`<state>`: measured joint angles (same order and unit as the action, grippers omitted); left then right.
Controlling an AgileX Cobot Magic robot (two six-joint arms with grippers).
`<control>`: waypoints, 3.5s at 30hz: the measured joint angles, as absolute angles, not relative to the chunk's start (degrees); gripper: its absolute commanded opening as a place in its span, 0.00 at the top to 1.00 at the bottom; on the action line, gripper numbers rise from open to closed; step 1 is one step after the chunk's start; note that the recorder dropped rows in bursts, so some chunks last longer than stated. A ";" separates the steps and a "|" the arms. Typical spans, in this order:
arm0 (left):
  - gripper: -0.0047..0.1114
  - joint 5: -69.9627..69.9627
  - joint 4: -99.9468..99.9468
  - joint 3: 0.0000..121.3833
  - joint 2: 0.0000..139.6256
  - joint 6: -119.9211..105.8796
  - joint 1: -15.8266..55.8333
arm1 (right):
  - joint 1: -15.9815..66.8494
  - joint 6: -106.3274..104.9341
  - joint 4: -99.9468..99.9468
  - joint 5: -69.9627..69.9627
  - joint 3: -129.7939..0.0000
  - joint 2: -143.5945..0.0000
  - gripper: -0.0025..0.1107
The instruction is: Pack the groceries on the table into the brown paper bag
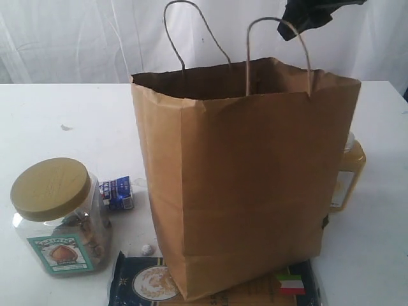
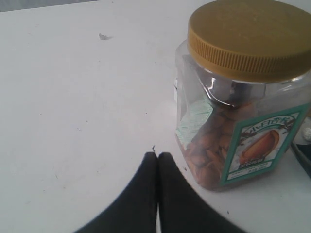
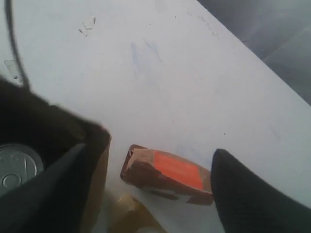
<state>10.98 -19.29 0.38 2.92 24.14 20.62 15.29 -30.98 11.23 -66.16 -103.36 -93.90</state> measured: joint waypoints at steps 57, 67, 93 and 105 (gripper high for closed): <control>0.96 10.98 -19.29 0.38 2.92 24.14 20.62 | 18.26 -33.24 21.96 -38.23 -100.33 -107.48 0.98; 0.96 10.98 -19.29 0.38 2.92 24.14 20.62 | 18.54 -30.39 21.96 -37.20 -102.00 -109.04 0.98; 0.96 10.98 -19.29 0.38 2.92 24.14 20.62 | 19.92 -25.51 12.54 -49.22 -103.50 -106.32 0.35; 0.96 10.98 -19.29 0.38 2.92 24.14 20.62 | 19.05 -24.39 11.69 -49.81 -103.50 -103.56 0.35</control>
